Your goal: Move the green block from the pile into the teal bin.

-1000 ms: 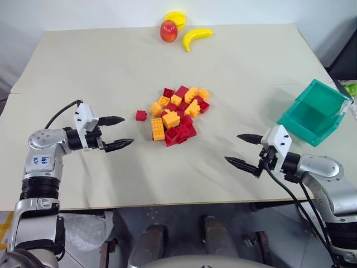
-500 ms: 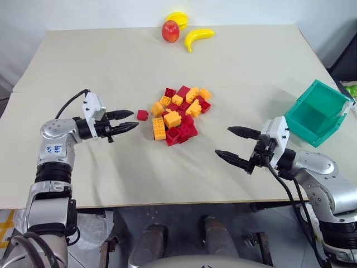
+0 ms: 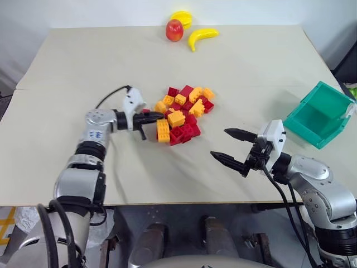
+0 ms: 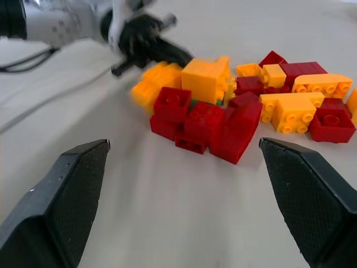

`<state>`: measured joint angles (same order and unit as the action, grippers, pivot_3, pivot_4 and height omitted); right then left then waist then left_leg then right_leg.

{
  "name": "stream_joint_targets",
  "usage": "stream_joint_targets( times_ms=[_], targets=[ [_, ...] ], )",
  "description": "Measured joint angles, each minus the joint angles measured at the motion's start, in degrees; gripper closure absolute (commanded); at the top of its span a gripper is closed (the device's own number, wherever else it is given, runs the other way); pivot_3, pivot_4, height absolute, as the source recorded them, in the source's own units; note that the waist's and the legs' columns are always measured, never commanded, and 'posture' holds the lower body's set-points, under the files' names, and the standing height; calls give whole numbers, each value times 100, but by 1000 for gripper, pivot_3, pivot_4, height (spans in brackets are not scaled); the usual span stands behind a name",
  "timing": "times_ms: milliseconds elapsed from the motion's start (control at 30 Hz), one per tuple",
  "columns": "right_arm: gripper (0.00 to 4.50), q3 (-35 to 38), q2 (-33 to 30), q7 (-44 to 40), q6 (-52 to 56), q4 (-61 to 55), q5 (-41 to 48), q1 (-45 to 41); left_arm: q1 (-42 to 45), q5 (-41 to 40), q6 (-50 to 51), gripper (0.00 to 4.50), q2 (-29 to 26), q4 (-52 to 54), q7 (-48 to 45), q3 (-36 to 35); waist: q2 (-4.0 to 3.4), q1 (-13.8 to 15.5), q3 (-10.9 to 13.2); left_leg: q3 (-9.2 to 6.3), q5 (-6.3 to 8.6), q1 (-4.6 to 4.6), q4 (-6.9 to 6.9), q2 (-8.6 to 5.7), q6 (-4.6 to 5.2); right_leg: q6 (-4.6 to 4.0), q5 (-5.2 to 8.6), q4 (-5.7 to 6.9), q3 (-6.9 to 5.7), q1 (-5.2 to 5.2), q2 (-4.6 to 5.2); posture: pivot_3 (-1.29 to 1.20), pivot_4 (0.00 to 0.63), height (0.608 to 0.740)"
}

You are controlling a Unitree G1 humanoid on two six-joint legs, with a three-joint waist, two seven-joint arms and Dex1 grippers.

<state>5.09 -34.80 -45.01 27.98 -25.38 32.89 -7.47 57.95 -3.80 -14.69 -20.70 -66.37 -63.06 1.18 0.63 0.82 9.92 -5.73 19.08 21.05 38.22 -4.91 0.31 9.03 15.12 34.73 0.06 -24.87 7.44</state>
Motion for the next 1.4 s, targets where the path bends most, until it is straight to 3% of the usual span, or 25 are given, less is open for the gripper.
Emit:
stream_joint_targets(
  times_ms=[200,467,633,767,1000,1267,1400],
  targets=[
    [0,27,0,142,0,-178,4,195,-59,-16,-97,4450,406,206,-613,57,0,39,0,3,-2,19,6,-8,-1,0,0,12,3,-24,6,0,150,740],
    [0,41,-1,178,-12,-179,23,177,-469,-116,132,4450,484,1211,-1225,173,0,45,0,3,-2,18,11,-8,0,0,0,19,7,-24,7,0,150,740],
    [0,35,-2,118,-14,-105,22,33,-591,-177,417,4450,207,1653,-996,48,0,30,0,3,-3,18,10,-5,-2,0,0,24,9,-28,5,0,150,740],
    [0,12,-52,-49,-15,37,22,-46,-835,-301,975,4450,-320,2145,-541,-249,0,9,0,2,-3,18,10,-4,-2,0,0,25,10,-29,5,0,150,740],
    [0,-7,-153,-325,-14,250,23,-144,-1888,-553,2670,2509,-1394,3743,-447,-365,-2,-40,1,1,-3,19,8,19,-1,-1,0,28,13,-33,8,0,150,740],
    [0,19,-419,-664,3,538,27,-243,-3015,-1241,3062,63,-2316,4584,-540,-1258,-4,-87,1,2,-2,16,3,35,-7,-11,1,26,12,-36,2,0,150,740],
    [0,18,-421,-682,7,547,29,-278,-3146,-1433,3057,26,-2314,4814,-584,-1315,-4,-15,2,1,-2,17,9,31,-7,-11,0,25,11,-31,5,0,150,740]
  ],
)
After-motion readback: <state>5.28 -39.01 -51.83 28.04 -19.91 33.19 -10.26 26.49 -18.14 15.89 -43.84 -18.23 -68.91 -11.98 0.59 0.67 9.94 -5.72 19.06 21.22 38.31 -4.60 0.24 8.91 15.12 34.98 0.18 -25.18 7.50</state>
